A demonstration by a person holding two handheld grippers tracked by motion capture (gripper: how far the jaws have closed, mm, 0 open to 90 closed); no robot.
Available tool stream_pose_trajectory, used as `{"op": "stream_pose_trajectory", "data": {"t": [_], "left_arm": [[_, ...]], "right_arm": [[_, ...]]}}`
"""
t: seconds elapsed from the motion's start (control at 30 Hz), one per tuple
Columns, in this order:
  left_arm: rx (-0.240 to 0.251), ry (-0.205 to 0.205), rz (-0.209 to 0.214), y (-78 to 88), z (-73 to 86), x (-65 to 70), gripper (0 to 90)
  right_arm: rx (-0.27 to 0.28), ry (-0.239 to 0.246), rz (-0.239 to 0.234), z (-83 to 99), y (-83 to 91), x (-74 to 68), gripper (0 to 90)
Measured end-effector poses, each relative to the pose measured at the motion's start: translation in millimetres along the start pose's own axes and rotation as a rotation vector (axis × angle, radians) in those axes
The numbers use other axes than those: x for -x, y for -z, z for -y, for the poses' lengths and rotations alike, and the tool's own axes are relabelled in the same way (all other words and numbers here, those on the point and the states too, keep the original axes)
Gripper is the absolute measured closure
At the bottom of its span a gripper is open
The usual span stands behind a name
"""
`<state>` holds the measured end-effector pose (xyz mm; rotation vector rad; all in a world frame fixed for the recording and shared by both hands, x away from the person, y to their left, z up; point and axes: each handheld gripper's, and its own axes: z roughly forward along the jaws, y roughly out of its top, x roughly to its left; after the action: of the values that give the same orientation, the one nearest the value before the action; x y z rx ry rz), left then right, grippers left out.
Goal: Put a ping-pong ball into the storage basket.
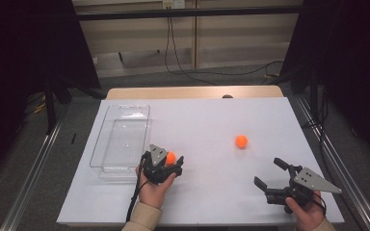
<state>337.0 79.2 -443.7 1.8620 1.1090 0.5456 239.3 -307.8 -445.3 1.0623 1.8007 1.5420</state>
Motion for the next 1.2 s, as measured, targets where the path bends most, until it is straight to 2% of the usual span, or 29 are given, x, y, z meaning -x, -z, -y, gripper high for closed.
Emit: {"op": "stream_pose_trajectory", "data": {"t": [0.4,0.73,0.97,1.07,1.2], "left_arm": [[-0.033,0.010,-0.033,-8.0,1.5,-3.5,27.9],[-0.064,0.016,-0.032,-14.8,3.3,-4.1,30.0],[-0.096,0.018,-0.037,-19.8,5.0,-5.5,34.3],[-0.101,0.028,-0.038,-20.0,5.0,-6.7,39.6],[-0.103,0.032,-0.037,-20.7,5.1,-6.4,42.3]], "right_arm": [[-0.001,-0.002,-0.002,0.0,0.1,-0.4,1.8],[0.001,0.000,-0.002,0.1,0.0,0.0,1.8],[0.003,-0.005,-0.003,-0.1,0.1,-0.4,1.8],[0.001,-0.004,-0.002,0.1,0.2,0.0,1.8],[0.001,-0.003,-0.002,0.2,0.2,0.3,1.8]]}}
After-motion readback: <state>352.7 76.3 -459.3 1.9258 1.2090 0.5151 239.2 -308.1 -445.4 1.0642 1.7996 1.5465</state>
